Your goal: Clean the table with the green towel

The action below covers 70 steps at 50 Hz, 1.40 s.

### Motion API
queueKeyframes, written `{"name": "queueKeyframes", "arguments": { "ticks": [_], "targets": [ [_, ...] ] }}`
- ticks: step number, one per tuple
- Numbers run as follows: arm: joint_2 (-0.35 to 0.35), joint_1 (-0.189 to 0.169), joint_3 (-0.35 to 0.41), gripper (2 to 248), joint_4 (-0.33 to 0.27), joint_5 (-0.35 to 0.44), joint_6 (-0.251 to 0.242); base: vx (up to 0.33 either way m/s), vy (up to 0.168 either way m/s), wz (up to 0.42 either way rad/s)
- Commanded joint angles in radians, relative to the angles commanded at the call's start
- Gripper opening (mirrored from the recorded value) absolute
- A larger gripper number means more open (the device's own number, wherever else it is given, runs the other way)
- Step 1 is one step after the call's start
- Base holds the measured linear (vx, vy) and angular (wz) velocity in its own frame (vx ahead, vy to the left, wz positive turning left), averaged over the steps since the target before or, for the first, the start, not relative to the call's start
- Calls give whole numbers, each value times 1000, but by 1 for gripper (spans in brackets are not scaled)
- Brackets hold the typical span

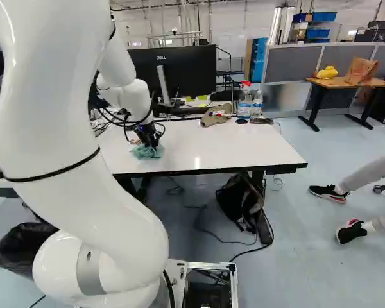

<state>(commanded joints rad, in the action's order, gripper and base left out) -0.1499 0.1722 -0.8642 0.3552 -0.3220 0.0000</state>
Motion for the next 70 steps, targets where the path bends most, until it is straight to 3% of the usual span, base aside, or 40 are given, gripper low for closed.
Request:
{"name": "queueKeyframes", "arguments": {
  "ticks": [21,35,54,70],
  "targets": [
    [-73,-58,-84,41,0,0,0,0,0,0],
    [-132,-68,-155,41,0,0,0,0,0,0],
    [-175,-25,-209,41,0,0,0,0,0,0],
    [-152,20,-180,41,0,0,0,0,0,0]
  ]
}}
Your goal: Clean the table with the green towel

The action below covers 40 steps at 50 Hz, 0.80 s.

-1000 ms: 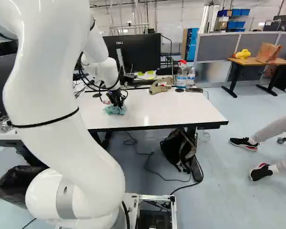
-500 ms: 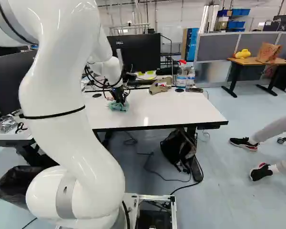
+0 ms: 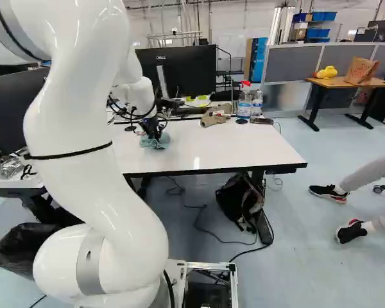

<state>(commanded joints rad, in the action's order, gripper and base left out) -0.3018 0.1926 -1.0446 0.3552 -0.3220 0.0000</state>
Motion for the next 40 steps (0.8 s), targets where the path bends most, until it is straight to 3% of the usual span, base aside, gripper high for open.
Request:
{"name": "queueKeyframes", "arguments": {
  "ticks": [40],
  "targets": [
    [147,80,175,41,0,0,0,0,0,0]
  ]
}}
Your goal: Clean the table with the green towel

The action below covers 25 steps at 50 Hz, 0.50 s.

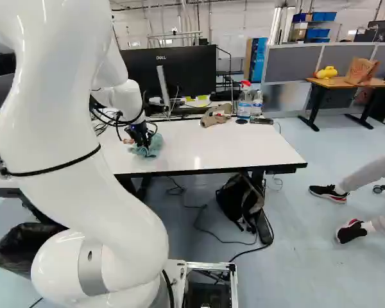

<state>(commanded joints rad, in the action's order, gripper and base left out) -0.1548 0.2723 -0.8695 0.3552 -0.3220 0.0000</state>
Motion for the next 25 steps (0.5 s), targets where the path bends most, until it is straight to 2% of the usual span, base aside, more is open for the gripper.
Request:
{"name": "queueKeyframes", "arguments": {
  "ticks": [25],
  "targets": [
    [109,35,120,41,0,0,0,0,0,0]
  ]
}}
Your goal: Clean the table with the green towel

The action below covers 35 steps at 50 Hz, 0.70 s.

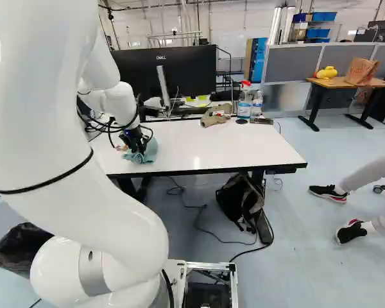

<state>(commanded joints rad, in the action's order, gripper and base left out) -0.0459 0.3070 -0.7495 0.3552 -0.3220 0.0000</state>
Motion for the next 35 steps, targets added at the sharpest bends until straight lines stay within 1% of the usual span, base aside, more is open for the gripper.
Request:
{"name": "queueKeyframes", "arguments": {
  "ticks": [5,11,22,35],
  "targets": [
    [23,1,24,41,0,0,0,0,0,0],
    [44,-13,46,41,0,0,0,0,0,0],
    [58,-56,60,41,0,0,0,0,0,0],
    [37,-111,39,41,0,0,0,0,0,0]
  ]
}}
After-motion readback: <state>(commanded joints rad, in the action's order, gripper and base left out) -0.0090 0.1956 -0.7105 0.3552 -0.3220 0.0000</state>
